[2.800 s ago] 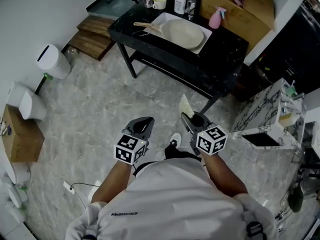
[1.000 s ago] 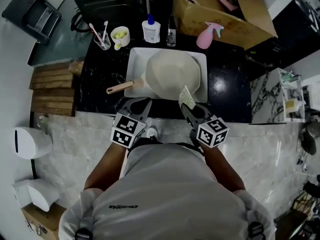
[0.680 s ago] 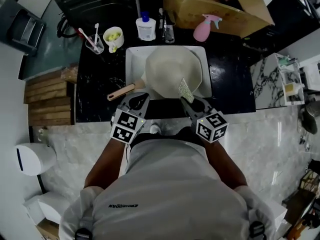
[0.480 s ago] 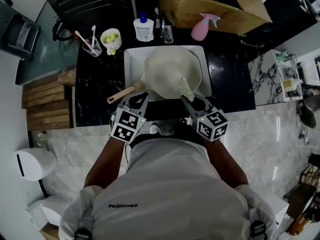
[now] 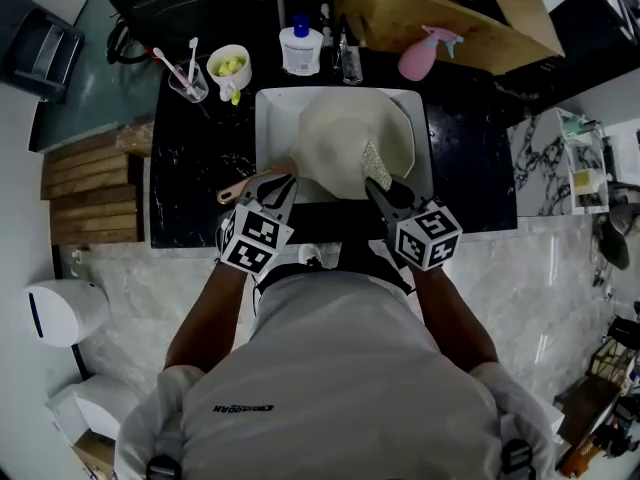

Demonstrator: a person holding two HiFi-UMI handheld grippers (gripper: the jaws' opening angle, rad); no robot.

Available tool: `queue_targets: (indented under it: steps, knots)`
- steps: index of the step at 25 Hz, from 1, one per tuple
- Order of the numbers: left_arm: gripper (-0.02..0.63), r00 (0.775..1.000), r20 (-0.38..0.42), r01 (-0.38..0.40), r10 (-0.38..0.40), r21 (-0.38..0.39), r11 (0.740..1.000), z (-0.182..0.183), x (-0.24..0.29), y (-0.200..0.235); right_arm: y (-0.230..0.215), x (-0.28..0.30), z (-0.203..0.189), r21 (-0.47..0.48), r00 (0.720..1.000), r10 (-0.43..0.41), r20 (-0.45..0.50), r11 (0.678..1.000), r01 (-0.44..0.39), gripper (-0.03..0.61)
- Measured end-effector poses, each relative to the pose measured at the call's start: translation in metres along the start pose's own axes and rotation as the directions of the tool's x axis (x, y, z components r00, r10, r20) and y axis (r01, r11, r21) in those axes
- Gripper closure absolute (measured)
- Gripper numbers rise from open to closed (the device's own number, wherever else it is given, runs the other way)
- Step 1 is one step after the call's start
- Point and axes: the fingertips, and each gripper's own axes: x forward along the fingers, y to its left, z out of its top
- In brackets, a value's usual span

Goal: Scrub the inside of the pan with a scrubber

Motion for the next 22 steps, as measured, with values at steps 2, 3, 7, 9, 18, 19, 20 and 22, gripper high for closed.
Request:
queue_targets:
  steps: [2, 3, 7, 9, 18, 19, 20, 22]
  knots:
    - [0.597, 1.000, -0.017, -0.007, 0.007, 0.006, 1.000, -0.004, 0.002, 0.006, -0.003, 0.011, 0.003, -0.005, 1.000, 0.010, -0.003, 1.000, -0.010, 0.505]
    - [0.597, 1.000, -0.027, -0.011, 0.012, 0.013, 1.000, -0.005, 0.004, 0.008, -0.005, 0.017, 0.004, -0.011, 1.000, 0.016, -0.007, 1.000, -0.016, 0.506]
    - [0.595, 0.997, -0.077, -0.015, 0.019, 0.045, 0.999, -0.012, 0.013, 0.016, -0.009, 0.037, 0.008, -0.054, 0.999, 0.035, -0.031, 0.998, -0.037, 0.505]
    - [0.580, 0.994, -0.110, -0.009, 0.015, 0.054, 0.999, -0.018, 0.018, 0.020, -0.012, 0.046, 0.007, -0.085, 0.998, 0.040, -0.050, 0.995, -0.044, 0.505]
    - [0.442, 0.950, -0.305, 0.085, -0.067, 0.046, 0.995, -0.045, 0.047, 0.038, -0.054, 0.085, 0.001, -0.184, 0.991, 0.020, -0.131, 0.982, -0.045, 0.505]
    - [0.436, 0.939, -0.333, 0.107, -0.083, 0.053, 0.993, -0.050, 0.049, 0.038, -0.060, 0.090, -0.001, -0.188, 0.990, 0.016, -0.143, 0.981, -0.043, 0.505]
    - [0.431, 0.929, -0.357, 0.126, -0.098, 0.055, 0.991, -0.053, 0.051, 0.037, -0.066, 0.096, -0.002, -0.188, 0.988, 0.012, -0.152, 0.981, -0.041, 0.505]
    - [0.423, 0.910, -0.394, 0.158, -0.126, 0.048, 0.986, -0.061, 0.054, 0.035, -0.077, 0.105, -0.004, -0.184, 0.986, 0.002, -0.167, 0.982, -0.033, 0.505]
